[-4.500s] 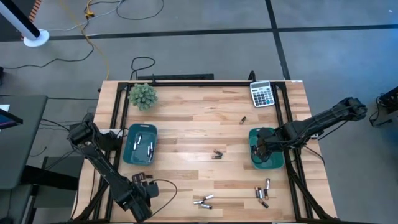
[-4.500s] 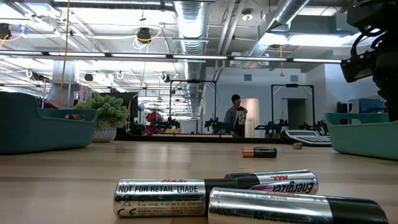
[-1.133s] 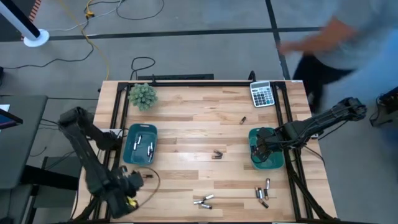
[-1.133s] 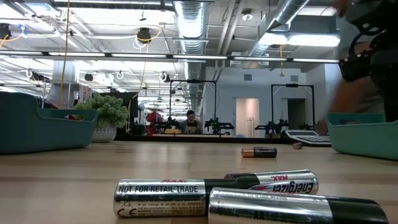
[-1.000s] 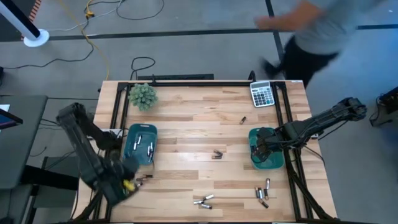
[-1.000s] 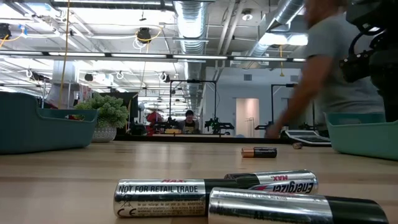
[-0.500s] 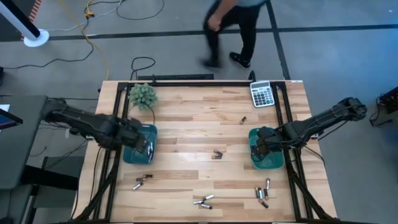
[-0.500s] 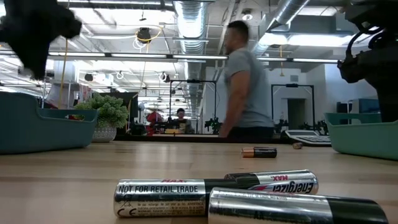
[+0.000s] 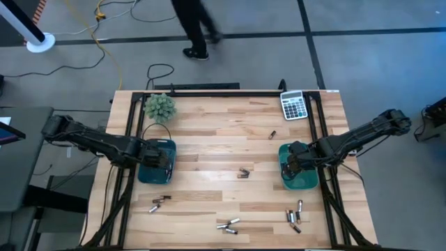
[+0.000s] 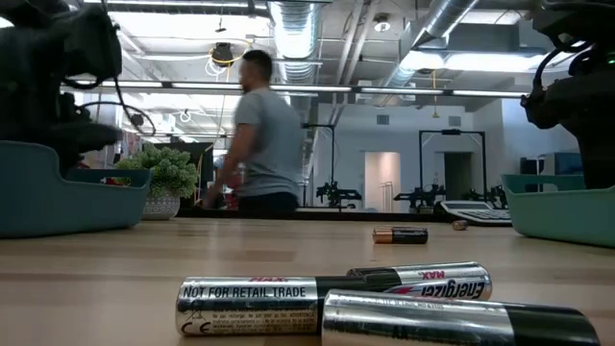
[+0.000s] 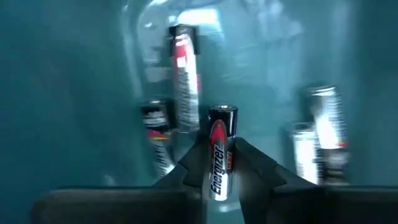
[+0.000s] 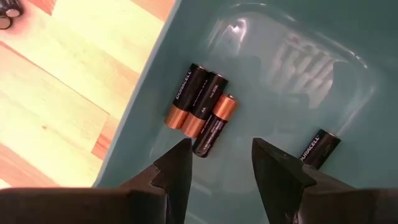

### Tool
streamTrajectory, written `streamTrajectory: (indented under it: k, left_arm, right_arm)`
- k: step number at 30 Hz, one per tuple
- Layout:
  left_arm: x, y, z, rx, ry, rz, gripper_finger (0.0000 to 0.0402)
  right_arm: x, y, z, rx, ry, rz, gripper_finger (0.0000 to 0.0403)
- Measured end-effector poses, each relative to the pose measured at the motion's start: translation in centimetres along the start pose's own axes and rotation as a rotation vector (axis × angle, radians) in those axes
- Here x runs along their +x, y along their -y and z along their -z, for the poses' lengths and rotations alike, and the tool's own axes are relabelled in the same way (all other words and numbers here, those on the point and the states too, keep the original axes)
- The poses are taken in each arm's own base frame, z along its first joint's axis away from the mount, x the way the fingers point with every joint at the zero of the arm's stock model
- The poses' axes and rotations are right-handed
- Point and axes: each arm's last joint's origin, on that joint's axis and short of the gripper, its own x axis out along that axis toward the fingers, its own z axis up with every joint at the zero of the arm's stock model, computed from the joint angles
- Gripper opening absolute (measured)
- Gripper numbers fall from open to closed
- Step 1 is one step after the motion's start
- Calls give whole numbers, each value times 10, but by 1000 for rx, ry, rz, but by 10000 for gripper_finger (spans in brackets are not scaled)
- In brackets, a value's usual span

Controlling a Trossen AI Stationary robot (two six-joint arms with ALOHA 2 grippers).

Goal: Sort batteries
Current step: Put the silver battery into the blue bin

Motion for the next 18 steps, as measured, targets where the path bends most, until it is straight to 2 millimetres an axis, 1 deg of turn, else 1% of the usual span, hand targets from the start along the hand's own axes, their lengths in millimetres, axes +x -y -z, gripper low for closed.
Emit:
streamTrajectory:
  k: [3,7,13,18]
  left_arm:
    - [2,0,1,31,-18,-12,79]
    - [2,1,1,29,-15,-2,114]
    - [2,1,1,31,-15,1,143]
    - [-8,10,-1,66,-14,40,157]
  right_arm:
    - [0,0,0,11,0,-2,182]
    - [0,0,0,17,0,-1,182]
    - [0,0,0,16,0,-1,182]
    - [0,0,0,16,0,-1,182]
